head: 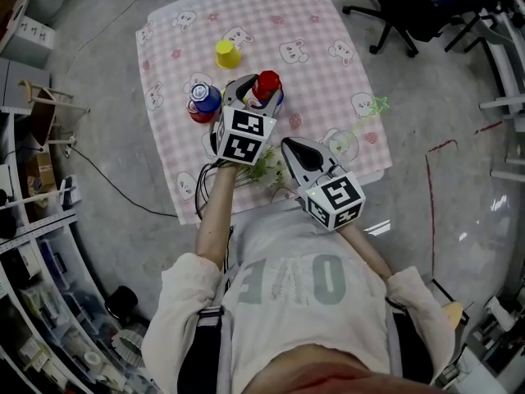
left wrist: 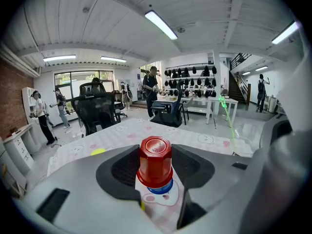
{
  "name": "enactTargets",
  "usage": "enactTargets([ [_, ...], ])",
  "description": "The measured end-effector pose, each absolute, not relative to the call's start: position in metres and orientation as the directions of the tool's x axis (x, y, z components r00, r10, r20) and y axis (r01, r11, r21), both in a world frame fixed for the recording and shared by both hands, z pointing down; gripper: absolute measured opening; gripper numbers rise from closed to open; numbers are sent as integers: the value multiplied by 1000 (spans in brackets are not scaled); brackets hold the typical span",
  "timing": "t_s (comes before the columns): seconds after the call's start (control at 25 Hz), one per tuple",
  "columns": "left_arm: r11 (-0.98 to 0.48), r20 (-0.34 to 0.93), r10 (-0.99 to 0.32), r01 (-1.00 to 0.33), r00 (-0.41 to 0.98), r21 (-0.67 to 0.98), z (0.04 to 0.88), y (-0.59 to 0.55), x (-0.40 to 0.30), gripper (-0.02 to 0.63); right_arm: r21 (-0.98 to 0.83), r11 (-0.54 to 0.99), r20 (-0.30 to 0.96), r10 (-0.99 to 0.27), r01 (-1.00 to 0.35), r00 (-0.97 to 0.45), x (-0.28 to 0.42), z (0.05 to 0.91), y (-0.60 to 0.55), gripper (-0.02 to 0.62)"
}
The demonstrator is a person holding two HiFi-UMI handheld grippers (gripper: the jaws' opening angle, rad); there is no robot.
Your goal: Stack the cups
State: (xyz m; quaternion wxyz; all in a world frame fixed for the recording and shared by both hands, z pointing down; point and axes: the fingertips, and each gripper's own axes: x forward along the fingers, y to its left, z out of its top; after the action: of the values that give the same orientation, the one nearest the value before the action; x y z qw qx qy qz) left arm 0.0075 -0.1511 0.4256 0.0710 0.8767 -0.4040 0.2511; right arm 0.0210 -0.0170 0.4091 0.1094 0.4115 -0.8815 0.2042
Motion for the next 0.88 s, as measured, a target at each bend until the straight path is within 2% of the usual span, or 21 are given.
enactTargets([
  [0.36,-647,483,-693,-757,535,-90,415,-145,-4,219,-271,588,363,-671,-762,-647,19,412,-15,29],
  [0.6,-584,483,-745,-799,461,-139,412,-148,-28,219,-272,586,368,-670,-764,-645,21,414,-17,29],
  [0.88,-580,507,-732,-807,456,-112,422,-150,-41,219,-270,591,373,-664,-761,-648,16,414,-17,29],
])
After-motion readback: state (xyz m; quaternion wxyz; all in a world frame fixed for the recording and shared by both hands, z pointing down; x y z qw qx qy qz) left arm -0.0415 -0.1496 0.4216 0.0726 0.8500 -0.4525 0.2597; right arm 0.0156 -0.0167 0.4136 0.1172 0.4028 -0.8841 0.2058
